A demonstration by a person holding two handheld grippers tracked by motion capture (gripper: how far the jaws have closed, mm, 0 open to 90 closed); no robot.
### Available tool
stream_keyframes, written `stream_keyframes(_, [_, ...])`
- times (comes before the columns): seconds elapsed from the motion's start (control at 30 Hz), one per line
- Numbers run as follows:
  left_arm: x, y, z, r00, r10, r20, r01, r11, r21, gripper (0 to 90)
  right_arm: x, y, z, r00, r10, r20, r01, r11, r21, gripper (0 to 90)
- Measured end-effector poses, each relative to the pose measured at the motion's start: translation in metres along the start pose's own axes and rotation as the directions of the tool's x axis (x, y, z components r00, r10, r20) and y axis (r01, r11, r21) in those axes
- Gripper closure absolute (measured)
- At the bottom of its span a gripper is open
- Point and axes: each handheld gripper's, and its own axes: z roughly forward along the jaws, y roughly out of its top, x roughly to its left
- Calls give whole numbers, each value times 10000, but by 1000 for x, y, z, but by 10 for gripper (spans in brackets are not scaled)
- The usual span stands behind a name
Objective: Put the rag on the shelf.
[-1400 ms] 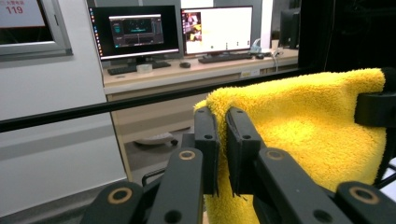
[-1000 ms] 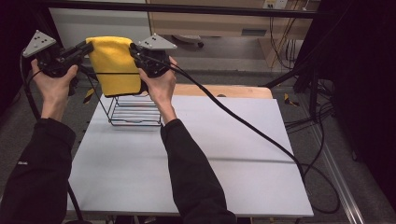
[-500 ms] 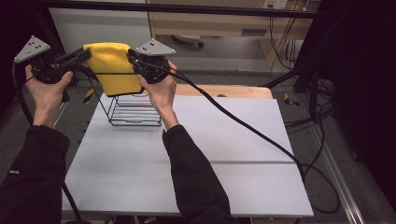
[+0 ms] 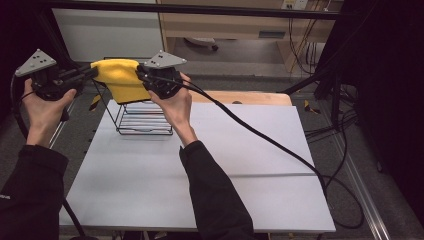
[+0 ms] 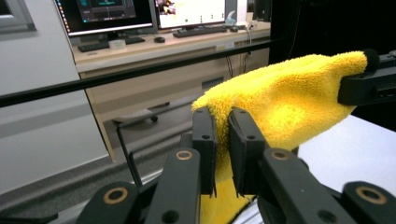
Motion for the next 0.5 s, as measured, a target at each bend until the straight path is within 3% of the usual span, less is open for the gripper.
stream_keyframes(0.33, [-4,-14,-6,9996,-109,253,95,9983,567,761,9,-7,-3,9980,-576,-251,590,9964,608,781])
stream_keyframes(0.5, [-6,-13,-11,9983,-377,455,326,9937,1076,711,10,-11,-4,9980,-510,-381,538,9957,756,783])
